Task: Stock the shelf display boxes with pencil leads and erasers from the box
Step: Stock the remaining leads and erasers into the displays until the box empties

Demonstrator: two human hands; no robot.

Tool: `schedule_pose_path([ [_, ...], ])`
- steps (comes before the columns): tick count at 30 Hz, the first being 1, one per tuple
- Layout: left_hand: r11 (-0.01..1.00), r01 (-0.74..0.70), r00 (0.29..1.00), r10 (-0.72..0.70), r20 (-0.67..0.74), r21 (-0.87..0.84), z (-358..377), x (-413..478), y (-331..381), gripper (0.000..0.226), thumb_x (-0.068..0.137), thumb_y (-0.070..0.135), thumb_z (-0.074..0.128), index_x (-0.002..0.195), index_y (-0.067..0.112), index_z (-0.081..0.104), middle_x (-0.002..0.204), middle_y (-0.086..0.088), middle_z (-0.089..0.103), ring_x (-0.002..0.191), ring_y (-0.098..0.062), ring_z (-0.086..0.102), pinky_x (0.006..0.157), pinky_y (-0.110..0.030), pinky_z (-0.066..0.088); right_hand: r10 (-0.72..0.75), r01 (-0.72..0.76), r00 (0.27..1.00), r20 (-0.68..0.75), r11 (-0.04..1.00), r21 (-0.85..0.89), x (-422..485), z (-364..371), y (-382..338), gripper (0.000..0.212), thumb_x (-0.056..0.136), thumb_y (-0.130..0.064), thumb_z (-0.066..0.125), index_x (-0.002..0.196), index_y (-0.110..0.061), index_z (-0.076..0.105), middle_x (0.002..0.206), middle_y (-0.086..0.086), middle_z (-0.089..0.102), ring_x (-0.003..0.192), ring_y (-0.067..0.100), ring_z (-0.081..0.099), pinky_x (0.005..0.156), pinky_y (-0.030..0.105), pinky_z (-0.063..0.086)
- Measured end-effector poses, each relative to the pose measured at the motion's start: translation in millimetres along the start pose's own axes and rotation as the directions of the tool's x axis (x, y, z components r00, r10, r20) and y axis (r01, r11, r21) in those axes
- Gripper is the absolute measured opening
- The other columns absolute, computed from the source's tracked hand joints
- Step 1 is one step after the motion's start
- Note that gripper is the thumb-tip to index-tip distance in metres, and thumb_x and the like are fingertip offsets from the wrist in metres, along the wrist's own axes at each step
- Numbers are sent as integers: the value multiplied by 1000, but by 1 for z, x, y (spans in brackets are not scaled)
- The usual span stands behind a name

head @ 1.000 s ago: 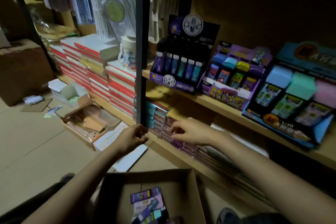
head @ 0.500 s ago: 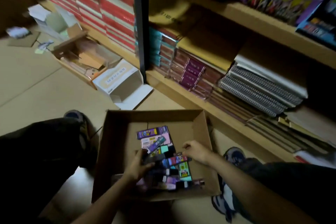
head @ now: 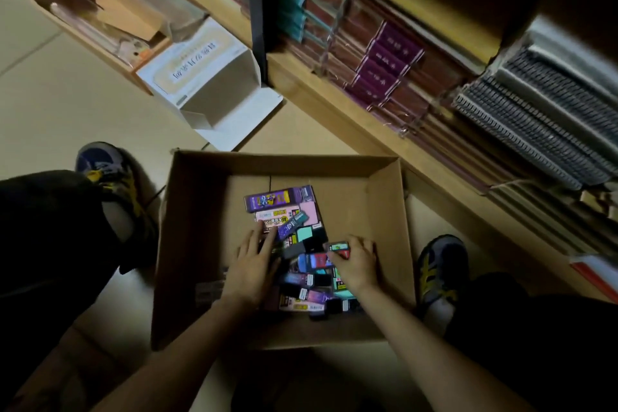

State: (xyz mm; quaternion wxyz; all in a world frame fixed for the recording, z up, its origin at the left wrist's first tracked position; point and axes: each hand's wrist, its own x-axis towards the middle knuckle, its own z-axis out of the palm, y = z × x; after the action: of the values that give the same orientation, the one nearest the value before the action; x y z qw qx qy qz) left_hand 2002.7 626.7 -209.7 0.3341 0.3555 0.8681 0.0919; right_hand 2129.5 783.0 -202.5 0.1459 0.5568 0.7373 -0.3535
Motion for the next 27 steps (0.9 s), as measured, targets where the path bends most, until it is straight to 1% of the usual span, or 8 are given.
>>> schedule_pose_path([
  [3,999,16,997,-19,-81,-27,9,-8,6,60,97,42,43,149,20,22,158,-11,13,144,-30,12,117,-42,20,69,-64,997,-44,993,96,-5,11,1,50,80,-29,71,125,-16,53,127,13,47,117,29,47,99,42,43],
  [7,998,40,988,-47,-148,-50,-3,3,3,39,91,39,55,125,19,50,133,-12,39,120,-27,40,99,-37,40,109,-101,994,-26,973,208,-7,15,4,48,74,-20,78,116,-13,56,117,13,56,107,28,55,90,39,49],
  [12,999,-34,998,34,-47,-14,-16,19,-12,44,84,36,67,121,18,53,127,-11,39,116,-26,42,94,-32,39,72,-82,997,41,931,355,-9,12,10,44,73,-11,78,106,-17,49,111,15,60,99,29,61,85,43,52],
  [17,997,17,998,-13,59,-70,-20,26,-13,56,81,33,71,127,12,45,128,-12,54,115,-28,48,94,-36,37,65,-115,990,128,896,429,-14,7,8,36,73,-3,77,81,-24,49,103,16,66,95,31,65,84,47,53],
  [20,999,-9,986,0,169,53,-20,28,-8,51,85,36,65,129,17,47,131,-9,52,115,-27,47,93,-35,37,39,-164,965,260,863,479,-17,3,8,37,76,8,70,105,-7,53,95,8,64,89,23,63,76,34,54],
  [23,991,-82,972,55,230,108,-22,28,-6,47,89,38,60,132,21,50,134,-8,47,119,-25,46,96,-36,40,30,-182,950,310,861,474,-18,0,6,43,79,9,66,118,-4,51,103,13,60,89,19,58,70,27,51],
  [25,995,-85,976,72,204,58,-26,27,-5,41,90,34,59,127,16,53,131,-10,49,116,-26,49,94,-36,44,29,-177,955,295,853,490,-17,-4,5,41,81,9,64,118,-3,51,107,15,60,90,19,58,67,23,49],
  [27,993,-56,988,70,137,-105,-30,24,-4,27,91,26,59,113,10,56,118,-12,56,105,-27,55,83,-33,45,23,-157,968,250,832,532,-15,-11,4,37,82,9,63,115,-3,51,112,20,62,90,22,60,67,24,49],
])
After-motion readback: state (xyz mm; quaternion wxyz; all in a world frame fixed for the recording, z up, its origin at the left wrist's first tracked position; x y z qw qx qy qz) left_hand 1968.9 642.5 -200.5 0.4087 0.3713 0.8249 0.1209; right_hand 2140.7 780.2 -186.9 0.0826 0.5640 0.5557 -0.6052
